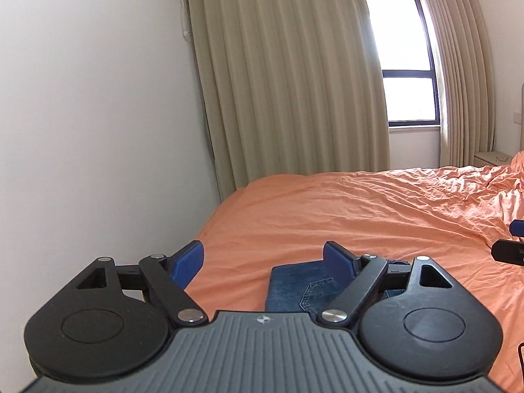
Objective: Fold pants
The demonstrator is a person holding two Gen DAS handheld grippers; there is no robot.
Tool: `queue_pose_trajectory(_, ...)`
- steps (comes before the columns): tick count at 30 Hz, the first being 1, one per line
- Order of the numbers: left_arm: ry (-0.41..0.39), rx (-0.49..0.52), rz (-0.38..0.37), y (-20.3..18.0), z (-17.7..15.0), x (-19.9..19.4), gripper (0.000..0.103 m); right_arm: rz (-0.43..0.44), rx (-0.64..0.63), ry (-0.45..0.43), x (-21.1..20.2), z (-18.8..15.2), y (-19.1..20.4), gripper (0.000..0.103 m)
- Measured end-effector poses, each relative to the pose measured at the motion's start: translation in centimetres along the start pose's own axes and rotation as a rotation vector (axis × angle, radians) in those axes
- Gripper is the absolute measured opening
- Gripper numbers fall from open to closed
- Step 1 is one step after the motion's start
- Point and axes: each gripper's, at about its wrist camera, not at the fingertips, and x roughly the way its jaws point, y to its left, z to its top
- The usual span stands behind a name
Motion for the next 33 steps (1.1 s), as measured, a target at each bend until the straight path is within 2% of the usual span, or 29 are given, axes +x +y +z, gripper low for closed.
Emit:
queue_pose_trajectory(3,0.007,-0.010,0.021,-2.0,-1.4,-0.4,0.100,-0.032,-0.003,0.005,-0.7,-1.1,0.6,0.081)
queue_pose_trajectory(6,0.046,-0.039,-0.008,-3.3,-3.1,0.1,0.099,-0.028,-0.009,0.024,-0.7,-2.0,0.9,0.081)
queue_pose_trajectory(10,0.095,-0.049,-0.002,-4.7,-4.9,1.3,0.100,-0.090,-0.034,0.085,0.6,-3.8,1.2,0.081)
queue_pose_trajectory(13,0.152,-0.042,0.031,-5.7,-6.7,2.5,0.099,-0.161,-0.027,0.165,2.4,-5.6,1.2,0.081)
queue_pose_trajectory(17,0.255,-0.062,0.027,-6.1,-9.4,3.9,0.099,-0.200,-0.016,0.222,4.3,-8.5,1.1,0.081)
queue_pose_trajectory(21,0.325,-0.051,0.021,-7.2,-11.2,5.1,0.099,-0.265,-0.029,0.286,6.5,-10.7,1.0,0.081)
queue_pose_trajectory(26,0.354,-0.023,-0.002,-8.5,-12.1,5.5,0.099,-0.288,-0.011,0.327,7.4,-11.9,0.4,0.081)
queue_pose_trajectory(33,0.363,-0.009,-0.017,-9.1,-11.9,5.5,0.099,-0.303,-0.024,0.317,6.7,-11.7,0.1,0.081)
